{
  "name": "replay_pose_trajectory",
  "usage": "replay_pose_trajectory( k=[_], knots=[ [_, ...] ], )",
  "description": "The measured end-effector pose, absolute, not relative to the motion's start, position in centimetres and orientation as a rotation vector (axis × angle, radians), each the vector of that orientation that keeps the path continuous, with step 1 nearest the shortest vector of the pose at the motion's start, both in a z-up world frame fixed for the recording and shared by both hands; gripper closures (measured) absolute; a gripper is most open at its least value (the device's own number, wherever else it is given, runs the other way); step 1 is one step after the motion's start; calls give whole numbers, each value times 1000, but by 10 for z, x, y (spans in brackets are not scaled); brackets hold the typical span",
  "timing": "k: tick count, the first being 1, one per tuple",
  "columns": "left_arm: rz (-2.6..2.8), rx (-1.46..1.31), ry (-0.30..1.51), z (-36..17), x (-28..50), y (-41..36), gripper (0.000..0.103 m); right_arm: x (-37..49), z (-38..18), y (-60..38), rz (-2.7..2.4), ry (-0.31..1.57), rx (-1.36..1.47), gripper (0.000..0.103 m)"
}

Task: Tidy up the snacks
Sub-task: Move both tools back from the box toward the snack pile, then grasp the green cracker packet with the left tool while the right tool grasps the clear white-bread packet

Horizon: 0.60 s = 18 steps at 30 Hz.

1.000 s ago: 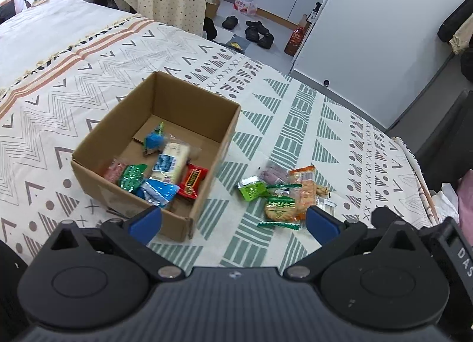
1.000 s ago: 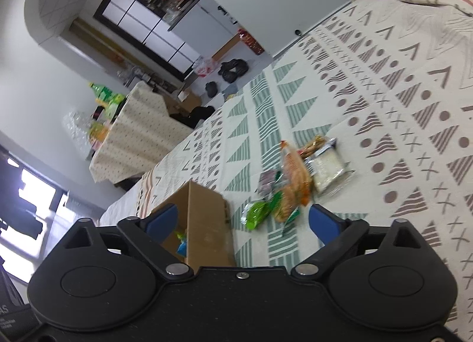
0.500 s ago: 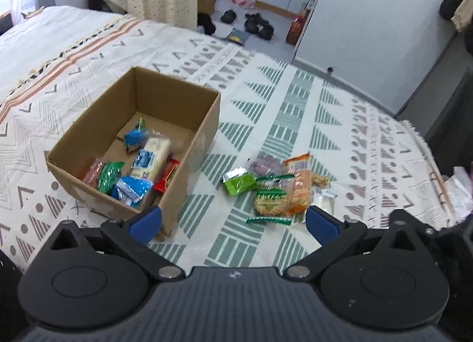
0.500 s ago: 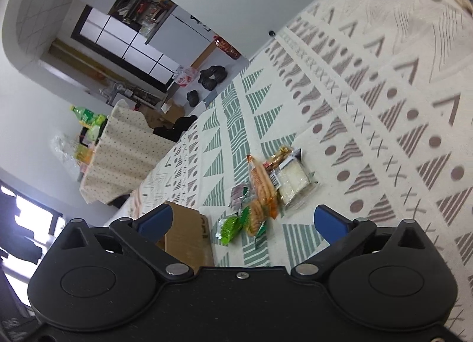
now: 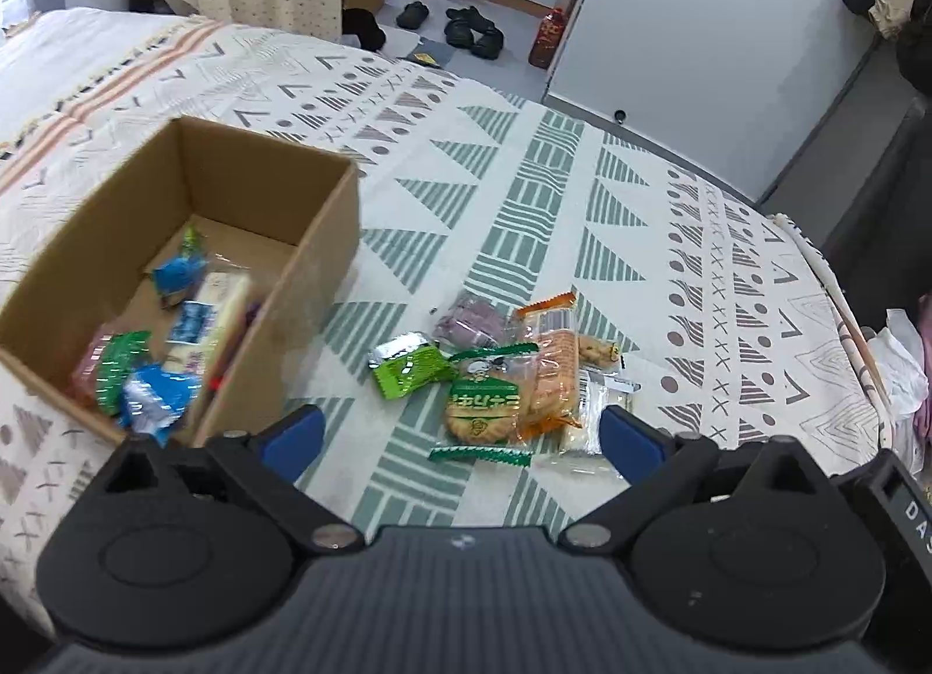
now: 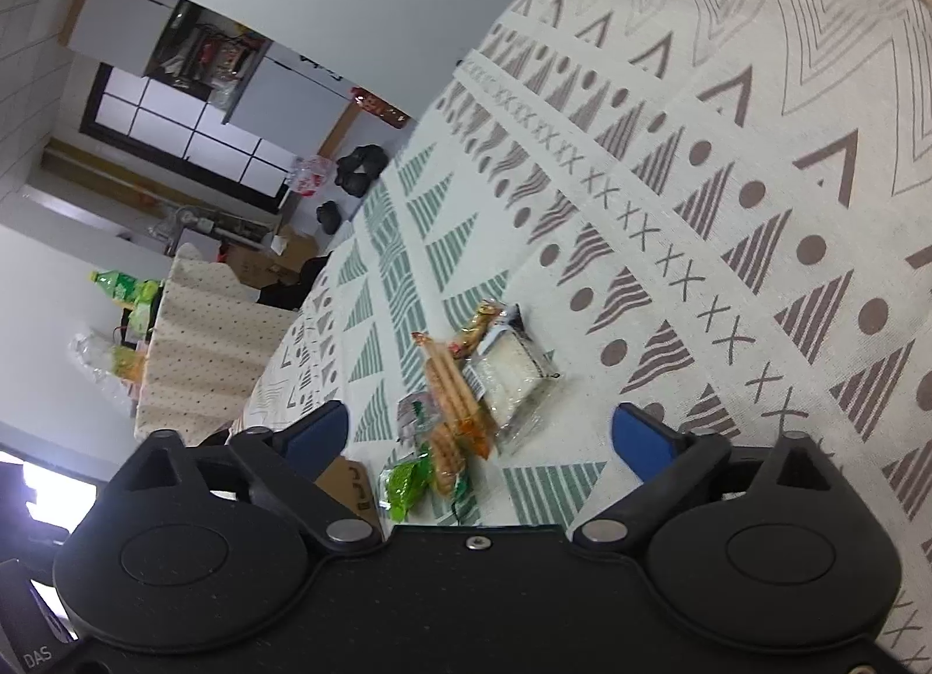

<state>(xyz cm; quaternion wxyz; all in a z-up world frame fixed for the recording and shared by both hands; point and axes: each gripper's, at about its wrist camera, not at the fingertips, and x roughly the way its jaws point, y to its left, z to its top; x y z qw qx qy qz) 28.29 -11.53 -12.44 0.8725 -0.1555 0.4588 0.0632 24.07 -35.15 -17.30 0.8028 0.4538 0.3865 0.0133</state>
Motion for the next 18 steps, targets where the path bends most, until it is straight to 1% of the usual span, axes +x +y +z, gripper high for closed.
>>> replay_pose_trajectory(
  k=[2, 4, 5, 7, 12, 16, 18],
  knots=[
    [122, -345, 962, -132, 288, -115, 7, 245, -179, -353, 24, 833, 998, 19],
    [117, -358, 979, -141, 295, -115, 13, 250, -185, -354, 12, 833, 1006, 23],
    [113, -371, 990, -147, 299, -114, 14, 252, -187, -354, 6, 837, 1005, 25],
    [100, -390, 1008, -156, 307, -113, 20, 257, -193, -353, 1, 844, 1013, 27],
    [85, -417, 1055, -180, 324, -112, 30, 272, -207, -344, -2, 876, 986, 34],
    [74, -442, 1089, -197, 337, -110, 34, 284, -220, -337, 0, 898, 980, 38],
    [73, -449, 1102, -204, 343, -110, 35, 290, -226, -335, -4, 904, 982, 39]
  ],
)
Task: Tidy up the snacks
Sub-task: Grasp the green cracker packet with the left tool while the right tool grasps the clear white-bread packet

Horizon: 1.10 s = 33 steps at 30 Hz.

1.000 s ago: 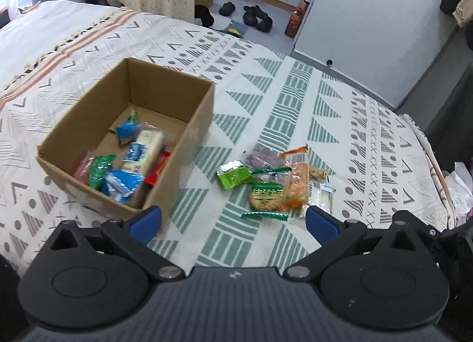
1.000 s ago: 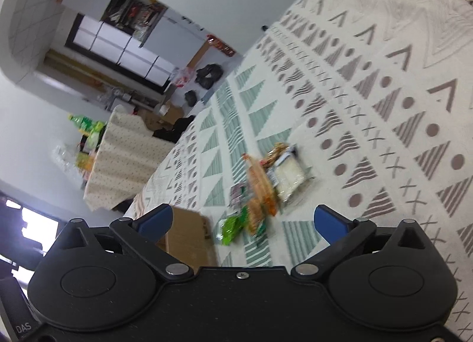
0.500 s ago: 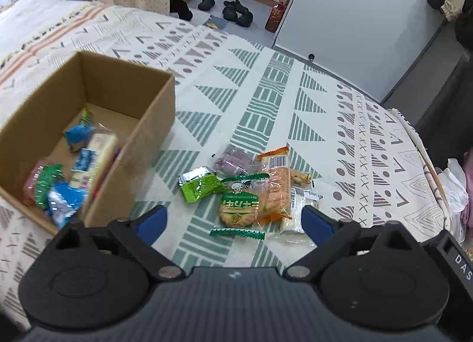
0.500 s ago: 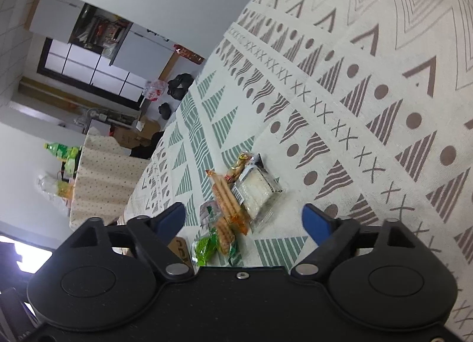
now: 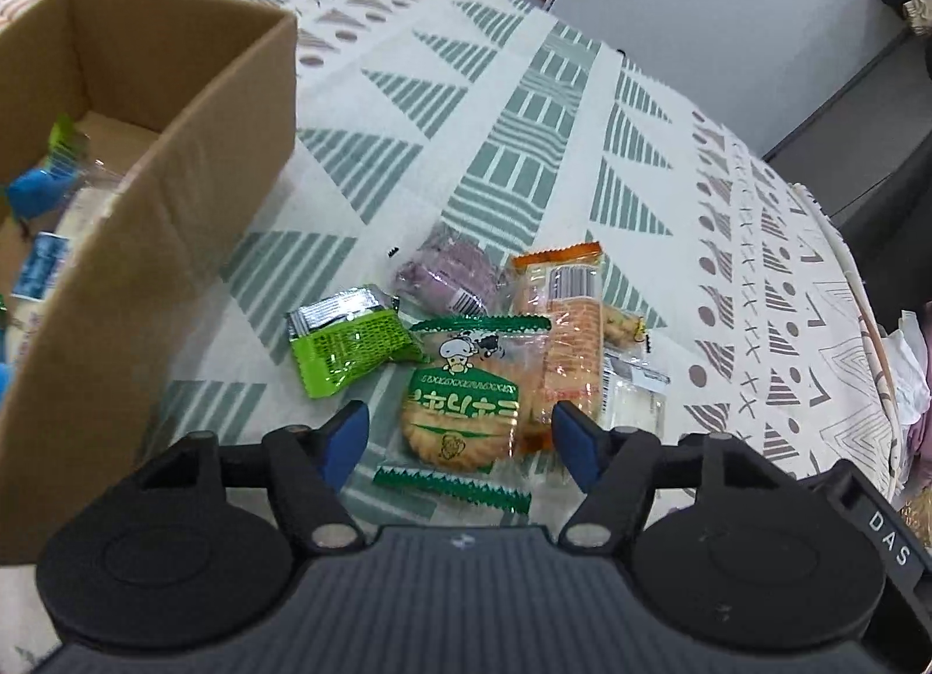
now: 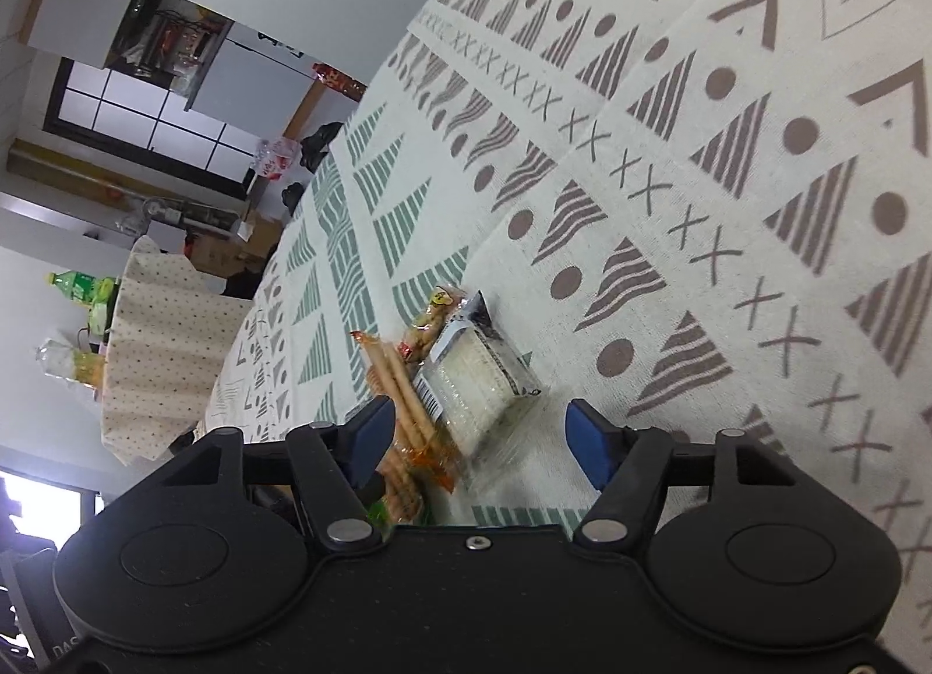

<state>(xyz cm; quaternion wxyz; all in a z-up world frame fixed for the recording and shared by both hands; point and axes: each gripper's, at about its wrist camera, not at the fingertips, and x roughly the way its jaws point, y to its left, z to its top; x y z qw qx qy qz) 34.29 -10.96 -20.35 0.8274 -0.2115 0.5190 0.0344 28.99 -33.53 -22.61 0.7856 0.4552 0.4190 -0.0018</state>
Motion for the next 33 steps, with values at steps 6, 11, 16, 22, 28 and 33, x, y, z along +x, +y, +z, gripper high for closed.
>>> replay_pose_trajectory(
  k=[6, 11, 16, 22, 28, 33],
  knots=[
    [63, -465, 1115, -217, 351, -109, 35, 304, -241, -330, -15, 926, 978, 42],
    [58, -471, 1111, -219, 353, -107, 38, 311, -245, -323, -7, 928, 962, 47],
    [66, -466, 1110, -219, 353, -108, 49, 310, -252, -329, -40, 925, 999, 73],
    [58, -454, 1108, -209, 345, -109, 55, 302, -246, -330, -45, 902, 995, 82],
    [61, -436, 1055, -181, 331, -110, 55, 297, -231, -332, -21, 859, 987, 89],
    [68, -425, 1011, -158, 315, -109, 55, 290, -218, -334, 6, 821, 996, 91]
  ],
)
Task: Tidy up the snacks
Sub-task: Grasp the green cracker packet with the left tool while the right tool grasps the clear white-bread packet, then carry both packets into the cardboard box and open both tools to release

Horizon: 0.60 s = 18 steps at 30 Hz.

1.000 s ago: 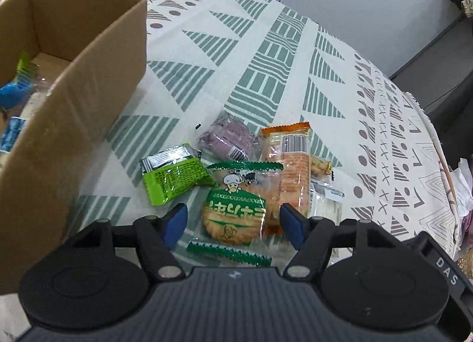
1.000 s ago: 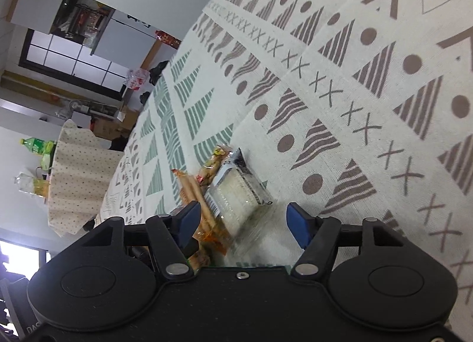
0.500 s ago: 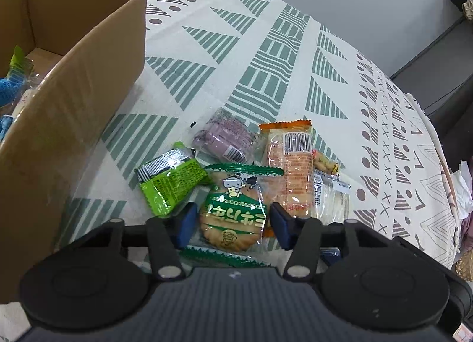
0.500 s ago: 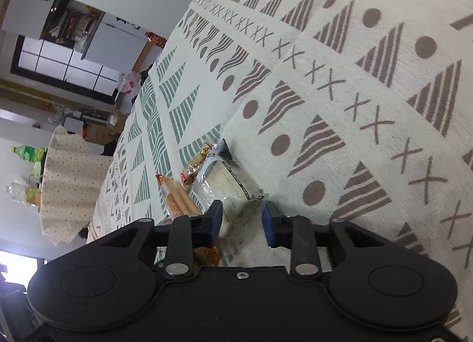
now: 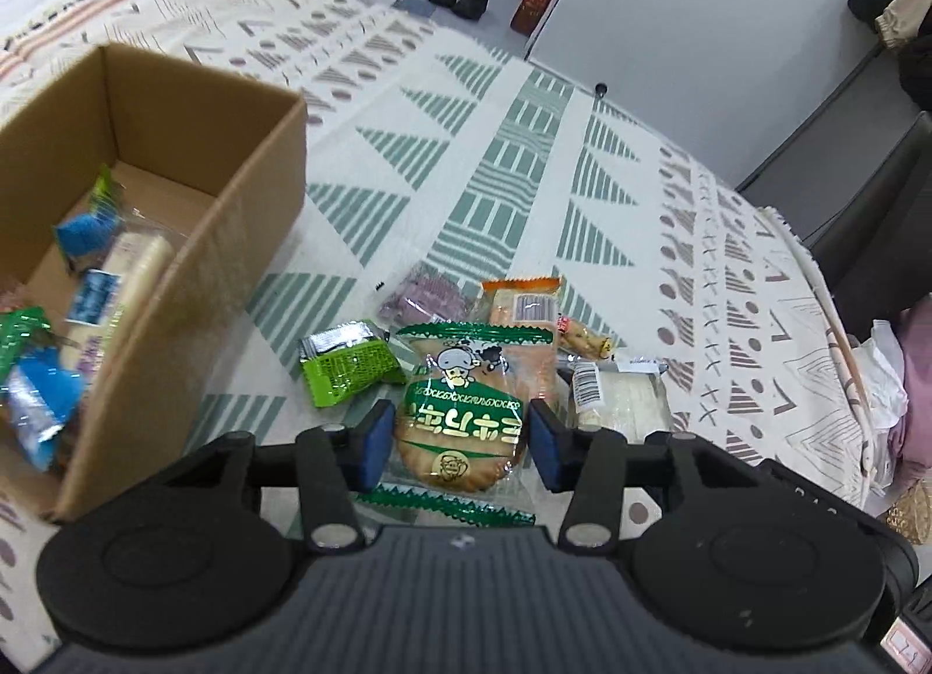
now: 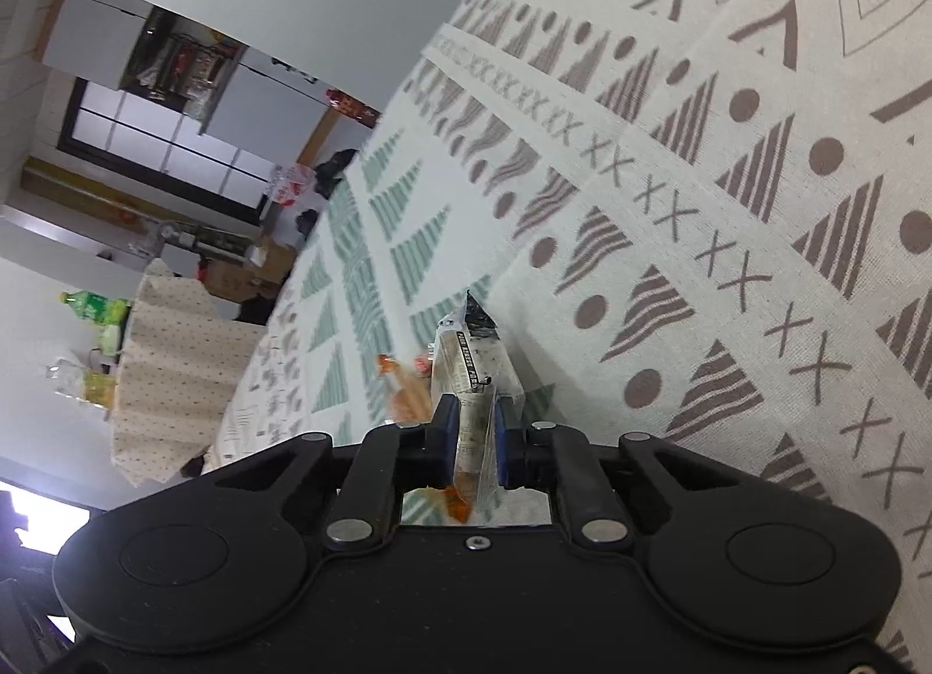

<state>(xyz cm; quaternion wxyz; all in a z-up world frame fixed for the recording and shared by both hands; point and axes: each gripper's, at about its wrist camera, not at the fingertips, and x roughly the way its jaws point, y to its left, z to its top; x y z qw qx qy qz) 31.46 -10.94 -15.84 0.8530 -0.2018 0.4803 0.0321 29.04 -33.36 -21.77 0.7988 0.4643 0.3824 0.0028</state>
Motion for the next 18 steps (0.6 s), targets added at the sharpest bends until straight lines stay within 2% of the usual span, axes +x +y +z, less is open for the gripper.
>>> replay_pose_trajectory(
  k=[18],
  knots=[
    [128, -404, 870, -88, 264, -87, 55, 267, -164, -313, 221, 690, 980, 92]
  ],
)
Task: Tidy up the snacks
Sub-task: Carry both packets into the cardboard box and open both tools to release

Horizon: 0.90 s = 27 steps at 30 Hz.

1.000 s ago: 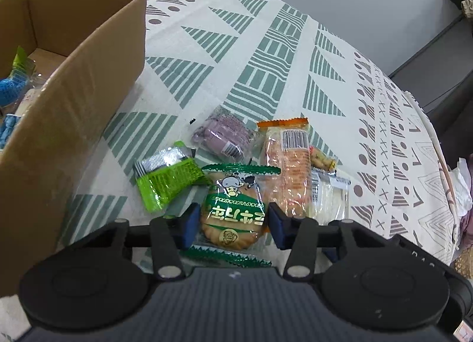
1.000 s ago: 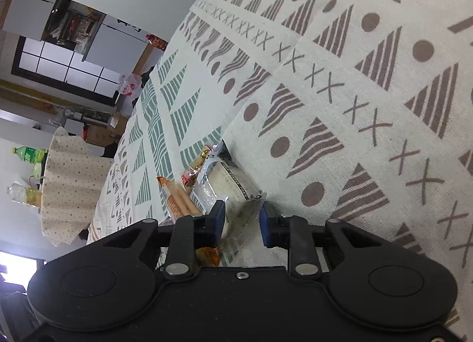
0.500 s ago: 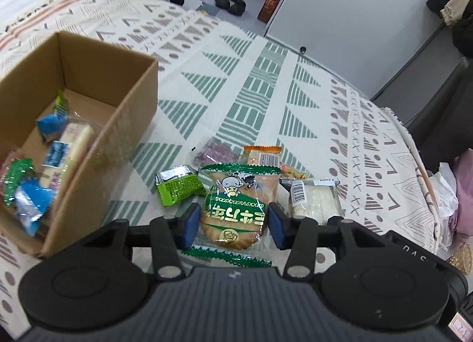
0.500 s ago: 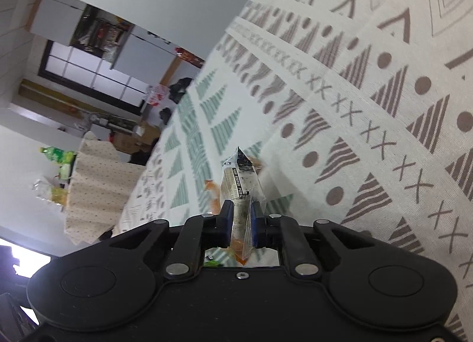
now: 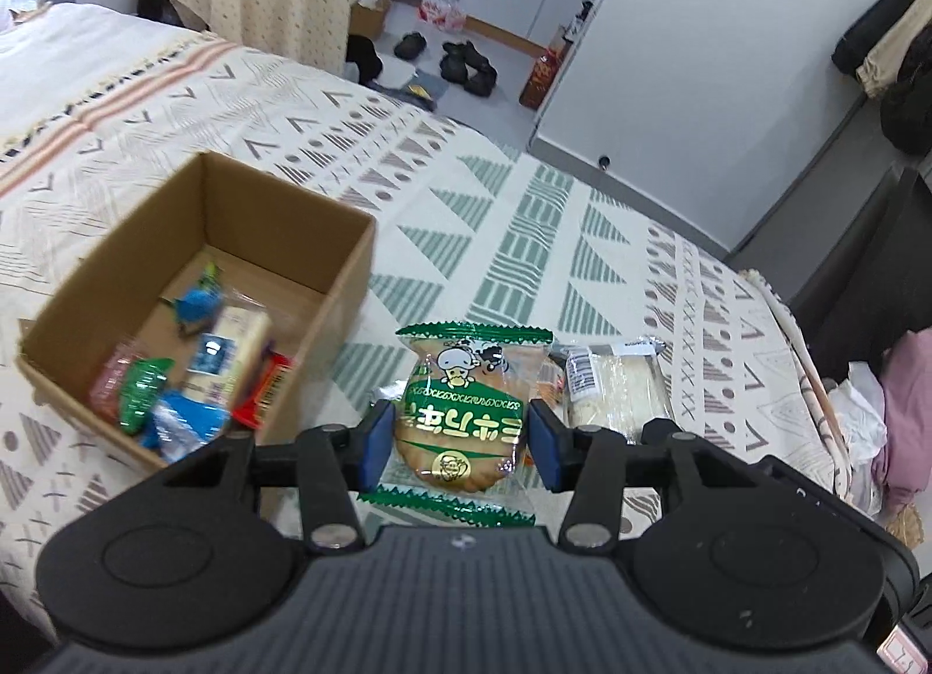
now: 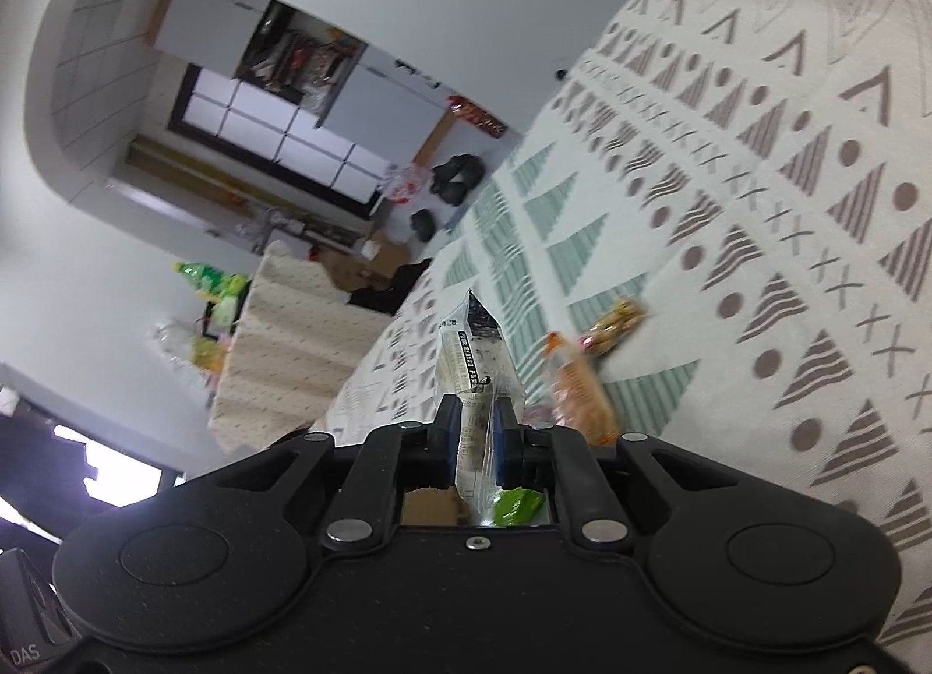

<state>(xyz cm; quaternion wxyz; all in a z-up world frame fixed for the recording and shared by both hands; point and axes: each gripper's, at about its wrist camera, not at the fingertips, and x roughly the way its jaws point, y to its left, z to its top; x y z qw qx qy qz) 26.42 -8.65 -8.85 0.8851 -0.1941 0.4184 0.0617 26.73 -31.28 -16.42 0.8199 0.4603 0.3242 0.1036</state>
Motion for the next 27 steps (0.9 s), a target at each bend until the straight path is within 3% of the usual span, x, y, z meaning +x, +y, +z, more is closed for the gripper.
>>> replay_pose_trajectory(
  k=[27],
  knots=[
    [300, -523, 805, -72, 223, 44, 55, 247, -129, -215, 482, 682, 815, 93]
  ],
)
